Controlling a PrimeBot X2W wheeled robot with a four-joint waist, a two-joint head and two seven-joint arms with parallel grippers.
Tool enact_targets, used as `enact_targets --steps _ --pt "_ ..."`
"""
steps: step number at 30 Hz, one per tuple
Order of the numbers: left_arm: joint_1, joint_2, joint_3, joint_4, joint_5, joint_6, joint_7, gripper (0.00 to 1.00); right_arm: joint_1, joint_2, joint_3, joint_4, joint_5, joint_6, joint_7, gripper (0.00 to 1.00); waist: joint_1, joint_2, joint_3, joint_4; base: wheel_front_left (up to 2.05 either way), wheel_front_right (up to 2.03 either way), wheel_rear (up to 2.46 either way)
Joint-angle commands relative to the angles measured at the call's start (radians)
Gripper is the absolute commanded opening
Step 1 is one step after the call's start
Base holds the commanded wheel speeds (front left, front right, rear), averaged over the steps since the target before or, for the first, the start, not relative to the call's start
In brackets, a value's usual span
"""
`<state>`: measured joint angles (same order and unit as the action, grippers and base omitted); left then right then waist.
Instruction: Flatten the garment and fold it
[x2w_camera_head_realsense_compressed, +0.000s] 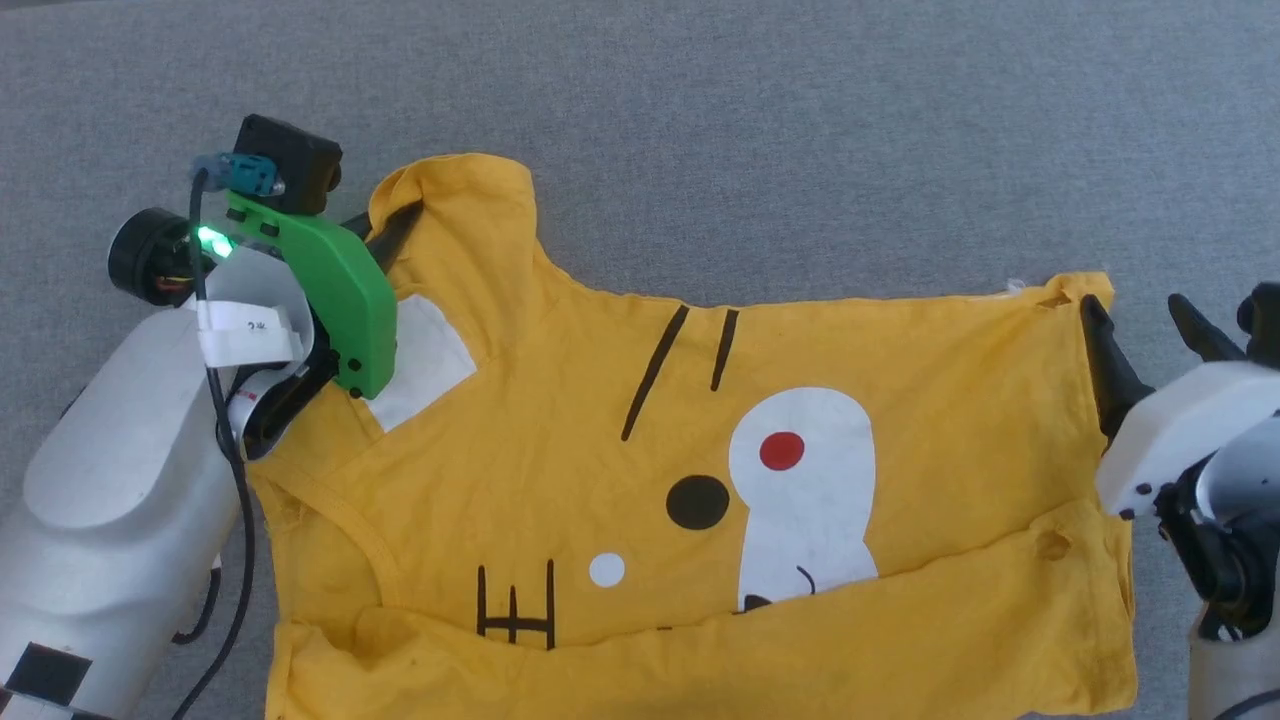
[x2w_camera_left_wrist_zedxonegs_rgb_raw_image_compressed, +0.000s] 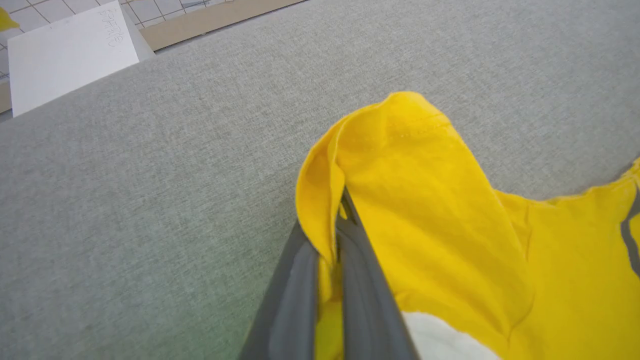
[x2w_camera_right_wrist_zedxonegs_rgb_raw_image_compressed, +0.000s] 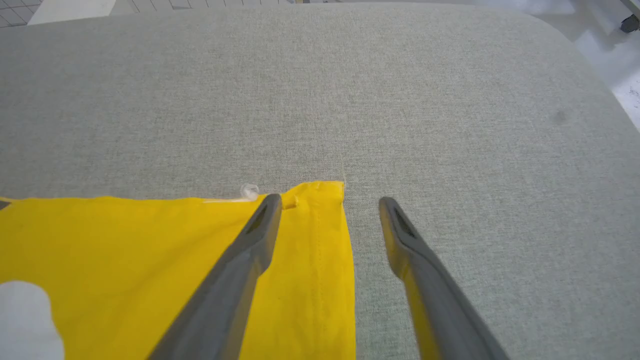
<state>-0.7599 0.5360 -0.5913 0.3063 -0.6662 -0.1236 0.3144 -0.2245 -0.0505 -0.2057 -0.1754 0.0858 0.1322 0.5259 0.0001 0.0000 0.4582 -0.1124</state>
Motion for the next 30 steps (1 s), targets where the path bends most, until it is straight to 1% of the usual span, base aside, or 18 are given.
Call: enact_targets --steps 1,5,14,15,16,17,21,24,30 --pt "0.01 0.009 0.0 -0.005 -0.009 -0.006 0.001 0.0 -0.023 0.0 -0.002 0.006 -0.012 -0.002 0.022 1.0 -0.0001 0.0 0.004 0.003 0.0 0.0 0.0" --pt "0.009 0.012 -0.003 -0.011 -0.013 -0.006 0.007 0.0 -0.055 0.0 -0.003 0.045 -0.018 -0.002 0.078 1.0 -0.0001 0.0 0.01 0.012 0.0 0.0 0.0" --pt "0.0 0.012 -0.013 -0.014 -0.02 -0.006 0.01 0.0 -0.104 -0.013 -0.022 0.154 -0.013 -0.002 0.117 1.0 -0.0001 0.0 0.025 0.038 0.0 0.0 0.0" --pt "0.0 0.012 -0.014 -0.014 -0.021 -0.006 0.009 0.0 -0.11 -0.013 -0.025 0.166 -0.007 -0.002 0.12 0.84 -0.0001 0.0 0.027 0.04 0.0 0.0 0.0" --pt "0.0 0.012 -0.015 -0.014 -0.022 -0.006 0.009 0.0 -0.115 -0.012 -0.031 0.173 -0.002 -0.002 0.12 0.49 -0.0001 0.0 0.029 0.042 0.0 0.0 0.0" --pt "0.0 0.013 -0.016 -0.013 -0.023 -0.006 0.008 0.0 -0.121 -0.012 -0.035 0.18 0.0 -0.002 0.117 0.0 -0.0001 0.0 0.031 0.044 0.0 0.0 0.0" --pt "0.0 0.018 -0.018 -0.013 -0.029 -0.006 0.0 0.0 -0.136 -0.011 -0.044 0.186 -0.007 -0.002 0.103 0.0 -0.0001 0.0 0.031 0.048 0.0 0.0 0.0" --pt "0.001 0.029 -0.014 -0.017 -0.031 -0.006 -0.025 0.0 -0.147 -0.011 -0.044 0.178 -0.015 -0.002 0.082 0.0 -0.0001 0.0 0.023 0.045 0.0 0.0 0.0" --pt "0.011 0.066 0.026 -0.049 -0.035 -0.007 -0.138 0.0 -0.154 -0.02 -0.032 0.148 -0.017 -0.002 0.033 0.0 -0.0001 0.0 -0.007 0.037 0.0 0.0 0.0"
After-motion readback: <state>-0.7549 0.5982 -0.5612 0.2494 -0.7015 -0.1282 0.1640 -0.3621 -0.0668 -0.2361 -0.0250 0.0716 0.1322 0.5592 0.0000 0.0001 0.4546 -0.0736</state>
